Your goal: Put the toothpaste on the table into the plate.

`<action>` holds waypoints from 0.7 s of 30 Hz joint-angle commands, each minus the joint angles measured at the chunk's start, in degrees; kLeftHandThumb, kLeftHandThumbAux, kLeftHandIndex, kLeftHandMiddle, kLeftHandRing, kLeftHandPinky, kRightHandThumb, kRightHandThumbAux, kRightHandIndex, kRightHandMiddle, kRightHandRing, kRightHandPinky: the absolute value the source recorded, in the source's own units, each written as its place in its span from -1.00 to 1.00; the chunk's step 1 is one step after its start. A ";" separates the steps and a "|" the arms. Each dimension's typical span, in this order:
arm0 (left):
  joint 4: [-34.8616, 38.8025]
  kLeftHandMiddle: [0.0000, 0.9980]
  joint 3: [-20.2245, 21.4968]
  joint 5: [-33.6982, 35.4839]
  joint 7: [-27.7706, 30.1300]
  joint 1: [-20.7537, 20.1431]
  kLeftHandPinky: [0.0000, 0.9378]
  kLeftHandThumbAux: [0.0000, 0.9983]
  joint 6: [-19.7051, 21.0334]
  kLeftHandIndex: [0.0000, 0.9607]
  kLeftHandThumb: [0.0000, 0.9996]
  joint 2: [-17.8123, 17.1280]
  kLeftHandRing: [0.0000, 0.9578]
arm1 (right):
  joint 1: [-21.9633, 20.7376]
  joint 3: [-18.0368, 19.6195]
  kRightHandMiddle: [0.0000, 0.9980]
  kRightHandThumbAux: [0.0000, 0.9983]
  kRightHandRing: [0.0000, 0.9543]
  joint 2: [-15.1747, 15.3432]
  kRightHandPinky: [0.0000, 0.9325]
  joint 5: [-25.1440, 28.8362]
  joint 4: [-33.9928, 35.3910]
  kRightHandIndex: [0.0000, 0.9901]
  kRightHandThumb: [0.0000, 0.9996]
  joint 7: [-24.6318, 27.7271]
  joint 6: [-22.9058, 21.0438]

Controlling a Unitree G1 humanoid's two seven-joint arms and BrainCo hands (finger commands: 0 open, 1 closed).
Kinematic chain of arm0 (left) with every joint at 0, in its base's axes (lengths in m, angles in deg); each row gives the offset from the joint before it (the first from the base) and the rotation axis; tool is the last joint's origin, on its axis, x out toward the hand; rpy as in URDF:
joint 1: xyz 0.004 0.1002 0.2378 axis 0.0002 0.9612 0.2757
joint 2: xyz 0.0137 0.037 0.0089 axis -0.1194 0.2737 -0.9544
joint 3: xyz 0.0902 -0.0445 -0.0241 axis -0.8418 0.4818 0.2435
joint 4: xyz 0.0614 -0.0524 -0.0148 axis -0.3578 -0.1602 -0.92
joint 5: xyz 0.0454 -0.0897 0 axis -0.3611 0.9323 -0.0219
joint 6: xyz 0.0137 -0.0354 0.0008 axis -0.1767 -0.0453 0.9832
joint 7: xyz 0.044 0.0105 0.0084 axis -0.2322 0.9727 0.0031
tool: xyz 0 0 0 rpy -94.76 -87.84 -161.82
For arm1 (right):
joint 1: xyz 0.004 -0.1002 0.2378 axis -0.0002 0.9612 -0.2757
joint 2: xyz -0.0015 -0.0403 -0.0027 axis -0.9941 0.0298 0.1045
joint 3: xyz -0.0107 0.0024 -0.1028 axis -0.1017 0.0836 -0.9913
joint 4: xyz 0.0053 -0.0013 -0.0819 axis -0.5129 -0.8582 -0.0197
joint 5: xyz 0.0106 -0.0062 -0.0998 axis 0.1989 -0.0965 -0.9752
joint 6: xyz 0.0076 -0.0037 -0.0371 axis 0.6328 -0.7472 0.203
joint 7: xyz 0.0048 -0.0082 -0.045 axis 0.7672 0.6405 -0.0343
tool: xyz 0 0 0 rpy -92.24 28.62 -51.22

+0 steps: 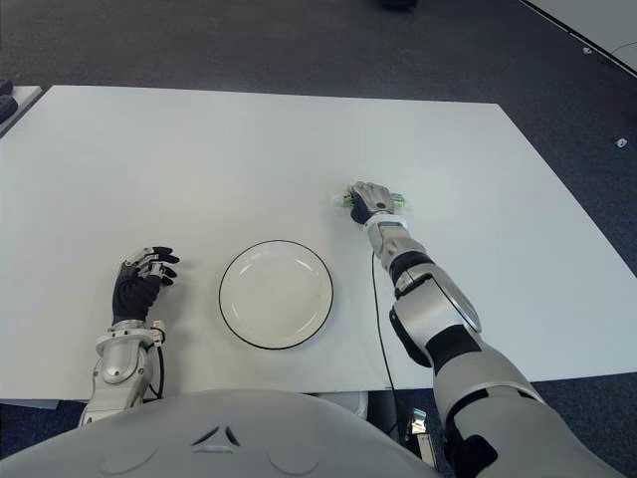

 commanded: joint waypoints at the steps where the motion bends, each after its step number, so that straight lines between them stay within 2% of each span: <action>1: -0.32 -0.03 0.00 -0.33 0.40 -0.19 0.22 0.37 1.06 -0.16 0.67 -0.15 0.24 | 5.55 0.50 0.09 0.36 0.72 -1.33 0.78 0.71 -2.14 -0.19 0.69 2.41 0.18; 10: -1.03 -0.04 0.09 -0.06 0.20 -0.68 0.23 0.37 0.57 -0.15 0.67 0.08 0.23 | 5.17 3.00 0.09 0.36 0.69 -1.76 0.72 2.51 -1.81 -0.19 0.69 0.56 0.06; 16: -1.53 -0.04 0.13 0.12 0.20 -1.01 0.22 0.36 0.13 -0.13 0.67 0.13 0.23 | 4.74 4.28 0.11 0.36 0.67 -1.34 0.63 3.14 -1.36 -0.19 0.69 -1.71 2.02; 21: -1.57 -0.04 0.12 -0.03 0.07 -1.15 0.21 0.36 0.37 -0.14 0.67 0.17 0.22 | 3.72 4.80 0.11 0.36 0.67 -0.88 0.64 3.17 -0.40 -0.19 0.69 -4.18 4.46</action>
